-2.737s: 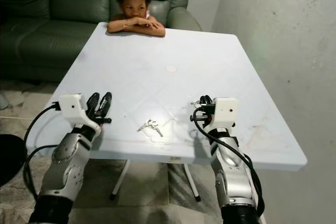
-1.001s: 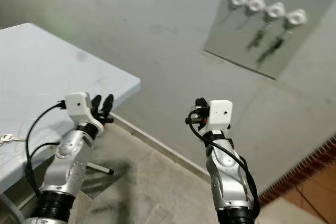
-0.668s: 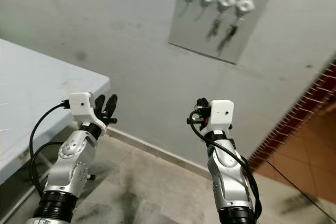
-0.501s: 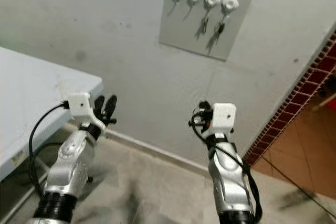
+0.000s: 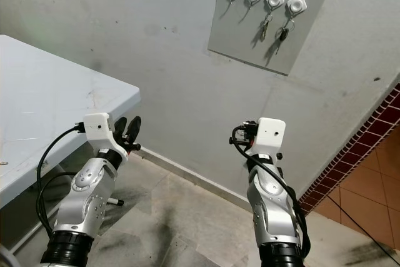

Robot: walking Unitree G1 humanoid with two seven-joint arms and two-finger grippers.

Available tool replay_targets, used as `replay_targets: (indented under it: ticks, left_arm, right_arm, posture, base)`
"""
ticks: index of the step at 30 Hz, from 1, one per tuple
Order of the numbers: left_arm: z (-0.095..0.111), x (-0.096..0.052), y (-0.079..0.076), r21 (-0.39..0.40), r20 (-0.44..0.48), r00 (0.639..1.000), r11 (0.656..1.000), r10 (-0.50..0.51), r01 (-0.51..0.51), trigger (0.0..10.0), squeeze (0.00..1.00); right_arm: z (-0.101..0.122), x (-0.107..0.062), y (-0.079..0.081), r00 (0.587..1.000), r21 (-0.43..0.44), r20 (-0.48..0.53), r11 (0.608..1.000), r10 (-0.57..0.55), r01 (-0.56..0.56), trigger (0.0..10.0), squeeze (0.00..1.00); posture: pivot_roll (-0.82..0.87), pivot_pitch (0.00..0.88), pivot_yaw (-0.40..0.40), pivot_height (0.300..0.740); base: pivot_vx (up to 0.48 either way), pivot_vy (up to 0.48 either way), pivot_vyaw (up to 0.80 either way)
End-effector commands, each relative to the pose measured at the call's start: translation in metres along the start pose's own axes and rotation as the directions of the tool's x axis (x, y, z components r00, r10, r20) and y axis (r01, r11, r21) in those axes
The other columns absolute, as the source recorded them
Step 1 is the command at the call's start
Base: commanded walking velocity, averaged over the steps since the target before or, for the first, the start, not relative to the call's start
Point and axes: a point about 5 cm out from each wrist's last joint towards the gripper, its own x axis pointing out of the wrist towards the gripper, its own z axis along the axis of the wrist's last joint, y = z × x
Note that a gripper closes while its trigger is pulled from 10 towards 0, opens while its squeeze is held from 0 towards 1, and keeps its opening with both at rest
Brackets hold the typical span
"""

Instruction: Hang keys on a hook

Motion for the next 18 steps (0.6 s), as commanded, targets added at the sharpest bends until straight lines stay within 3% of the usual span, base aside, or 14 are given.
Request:
replay_targets:
  ticks: [1,18]
  left_arm:
    - [0.0067,0.0014,-0.0061,0.010,0.018,0.999,0.999,-0.038,0.038,10.0,0.00]
    - [0.0122,0.0000,-0.0040,0.038,0.021,0.997,0.997,-0.072,0.071,10.0,0.00]
  right_arm:
    - [0.0099,-0.0020,0.0026,0.998,0.026,0.050,0.998,0.049,-0.051,10.0,0.00]
    - [0.0112,-0.0082,0.0114,0.988,0.039,0.091,0.990,0.128,-0.132,10.0,0.00]
  posture:
    - [0.13,0.000,-0.095,0.740]
    - [0.13,0.000,-0.084,0.740]
  base:
    - [0.330,0.000,0.00]
    - [0.457,0.000,0.00]
